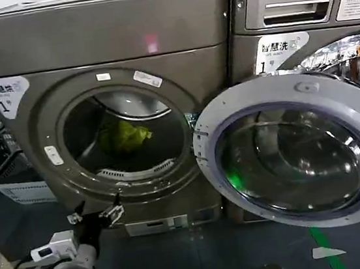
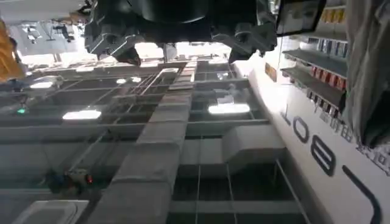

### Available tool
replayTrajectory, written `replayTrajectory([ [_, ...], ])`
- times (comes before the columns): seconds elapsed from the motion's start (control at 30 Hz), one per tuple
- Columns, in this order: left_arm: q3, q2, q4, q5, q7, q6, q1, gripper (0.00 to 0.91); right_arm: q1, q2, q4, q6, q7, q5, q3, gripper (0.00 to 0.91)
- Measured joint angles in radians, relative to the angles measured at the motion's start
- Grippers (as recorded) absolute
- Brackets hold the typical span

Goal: Grasp the clothes from the dryer.

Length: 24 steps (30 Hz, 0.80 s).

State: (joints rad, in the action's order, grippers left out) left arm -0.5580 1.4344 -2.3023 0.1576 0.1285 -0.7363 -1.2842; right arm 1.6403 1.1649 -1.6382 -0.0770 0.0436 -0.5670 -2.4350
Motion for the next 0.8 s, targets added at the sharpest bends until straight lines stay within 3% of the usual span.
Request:
replayTrajectory([
  [0.8, -0.017, 0.005, 0.031, 0.010, 0.000, 0.000, 0.018, 0.907, -0.005, 0.003, 0.002, 0.006, -0.002, 0.016, 0.014, 0.907],
])
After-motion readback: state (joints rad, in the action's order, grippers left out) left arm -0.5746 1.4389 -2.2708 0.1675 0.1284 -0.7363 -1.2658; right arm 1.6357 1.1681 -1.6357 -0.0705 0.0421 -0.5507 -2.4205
